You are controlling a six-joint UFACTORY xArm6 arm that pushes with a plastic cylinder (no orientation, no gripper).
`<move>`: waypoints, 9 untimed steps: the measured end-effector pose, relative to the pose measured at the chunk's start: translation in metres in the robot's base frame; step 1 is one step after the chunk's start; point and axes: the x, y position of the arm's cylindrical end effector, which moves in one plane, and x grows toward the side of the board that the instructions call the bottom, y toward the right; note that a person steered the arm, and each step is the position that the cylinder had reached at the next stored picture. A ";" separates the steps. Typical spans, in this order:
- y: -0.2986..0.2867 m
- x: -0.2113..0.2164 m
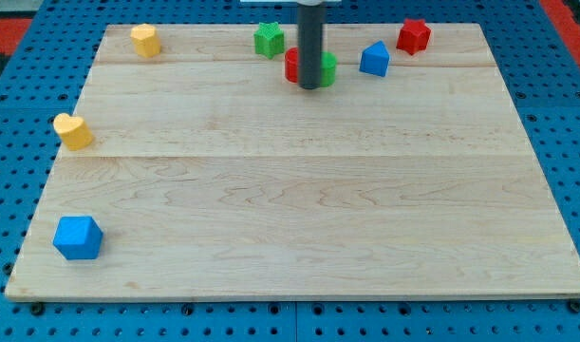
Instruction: Slide the red star to the top right of the triangle
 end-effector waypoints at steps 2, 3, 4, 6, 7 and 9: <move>0.029 0.033; 0.039 0.035; 0.079 0.033; 0.204 -0.050; 0.190 -0.119; 0.117 -0.126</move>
